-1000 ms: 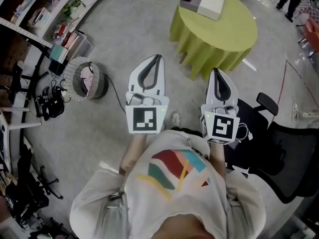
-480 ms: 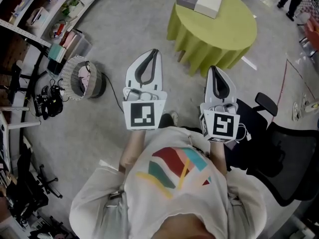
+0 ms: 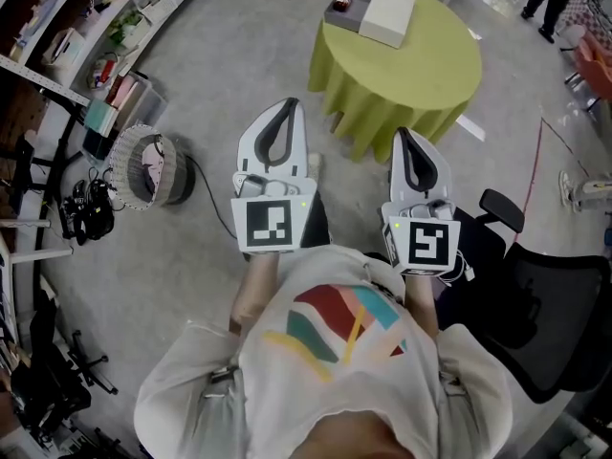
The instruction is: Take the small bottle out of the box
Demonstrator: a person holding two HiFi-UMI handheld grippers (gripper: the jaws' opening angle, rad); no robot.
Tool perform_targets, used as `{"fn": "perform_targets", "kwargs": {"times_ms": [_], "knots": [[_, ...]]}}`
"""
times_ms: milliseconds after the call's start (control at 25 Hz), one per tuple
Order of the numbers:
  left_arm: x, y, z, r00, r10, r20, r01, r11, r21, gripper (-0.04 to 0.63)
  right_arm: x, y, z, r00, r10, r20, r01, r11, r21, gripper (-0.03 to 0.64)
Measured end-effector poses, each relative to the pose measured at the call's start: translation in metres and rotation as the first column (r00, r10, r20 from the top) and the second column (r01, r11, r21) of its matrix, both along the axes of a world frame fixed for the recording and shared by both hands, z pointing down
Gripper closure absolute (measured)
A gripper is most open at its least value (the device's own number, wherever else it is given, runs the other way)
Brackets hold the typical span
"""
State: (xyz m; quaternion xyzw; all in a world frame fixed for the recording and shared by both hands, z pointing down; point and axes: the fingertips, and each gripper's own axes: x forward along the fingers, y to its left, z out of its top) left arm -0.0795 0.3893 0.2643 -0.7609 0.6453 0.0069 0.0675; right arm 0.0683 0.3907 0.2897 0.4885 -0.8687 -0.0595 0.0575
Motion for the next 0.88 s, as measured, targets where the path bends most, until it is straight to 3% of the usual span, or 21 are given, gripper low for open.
{"fn": "perform_targets", "kwargs": {"times_ms": [480, 880], "knots": [[-0.016, -0.094, 0.018, 0.999, 0.024, -0.026, -0.025, 0.999, -0.034, 0.58, -0.013, -0.086, 0.02, 0.999, 0.024, -0.035, -0.025, 0.999, -0.045, 0.612], [-0.048, -0.232, 0.018, 0.996, 0.082, -0.025, -0.084, 0.994, -0.075, 0.58, -0.059, -0.222, 0.007, 0.996, 0.062, -0.058, -0.065, 0.996, -0.061, 0.612]]}}
